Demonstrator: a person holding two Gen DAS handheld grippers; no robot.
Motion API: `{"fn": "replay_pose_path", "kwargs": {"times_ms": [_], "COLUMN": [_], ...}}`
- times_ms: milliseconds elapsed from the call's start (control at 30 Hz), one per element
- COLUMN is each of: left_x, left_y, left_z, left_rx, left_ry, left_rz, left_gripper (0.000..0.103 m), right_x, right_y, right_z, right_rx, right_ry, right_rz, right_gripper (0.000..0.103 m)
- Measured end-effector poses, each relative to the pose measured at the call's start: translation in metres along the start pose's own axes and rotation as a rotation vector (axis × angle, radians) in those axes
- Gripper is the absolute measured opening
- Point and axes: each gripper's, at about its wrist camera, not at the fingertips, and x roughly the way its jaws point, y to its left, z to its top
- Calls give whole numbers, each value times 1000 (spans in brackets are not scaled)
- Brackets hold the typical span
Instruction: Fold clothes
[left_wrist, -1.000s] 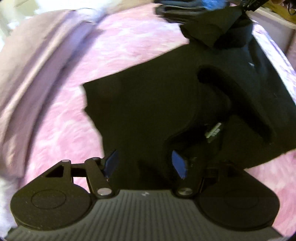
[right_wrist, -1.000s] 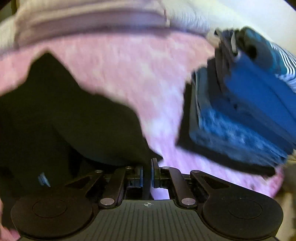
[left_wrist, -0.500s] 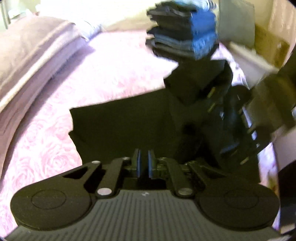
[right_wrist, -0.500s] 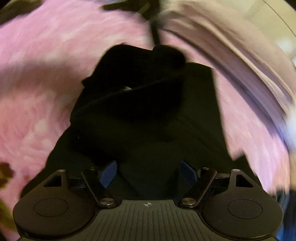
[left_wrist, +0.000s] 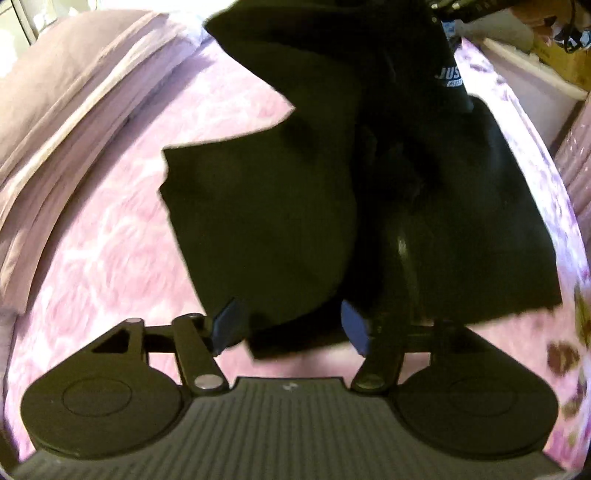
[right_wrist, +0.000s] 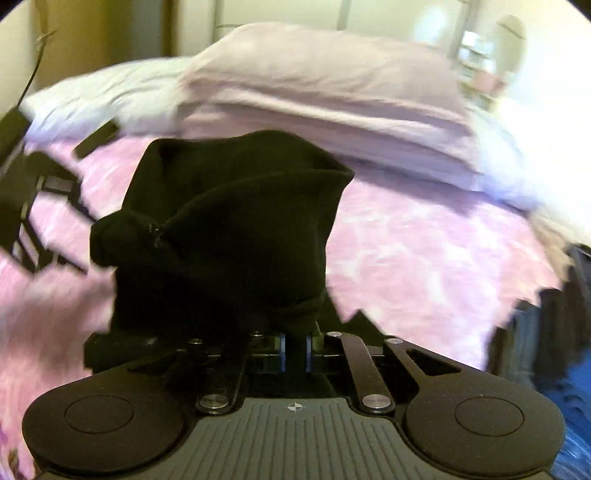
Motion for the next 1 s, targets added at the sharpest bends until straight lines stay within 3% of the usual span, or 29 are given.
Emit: {"fn": "replay_pose_path", "kwargs": {"times_ms": [133, 267, 367, 467, 567, 633, 667, 733, 767, 800, 900, 1000], "left_x": [16, 24, 13, 12, 27, 35, 42, 55, 56, 56, 22, -38], "left_y": [-7, -14, -25, -40, -56, -69, -72, -73, -69, -66, -52, -33], "left_z": [27, 52, 67, 75, 83, 85, 86, 88, 89, 90, 91, 87], "left_rx": [27, 34, -17, -85, -162, -148, -144, -155, -166, -177, -168, -143], "left_ry": [-77, -97, -131, -149, -132, -124, -110, -76, -65, -55, -118, -186], "left_rz": [24, 9, -19, -18, -40, -15, 13, 65, 88, 110, 184, 272], "left_gripper": [65, 63, 66, 77, 77, 76, 72, 46, 25, 12, 8, 8], "right_x": [-12, -14, -10, -5, -3, -3, -3, -5, -5, -6, -13, -32], "right_y": [-13, -15, -27, -36, -37, -40, -42, -45, -45, -45, -41, -27], "right_z": [6, -1, -5, -2, 2, 3, 3, 3, 2, 2, 3, 11], "right_rx": [30, 45, 68, 101, 109, 112, 116, 116, 112, 104, 76, 56], "right_ry": [-9, -12, -24, -40, -50, -53, -56, -62, -64, -64, -75, -119], "right_rz": [-30, -30, -27, -15, -7, -5, -3, 5, 8, 12, 10, 8], "right_gripper": [7, 7, 7, 6, 6, 6, 6, 6, 6, 6, 6, 5]}}
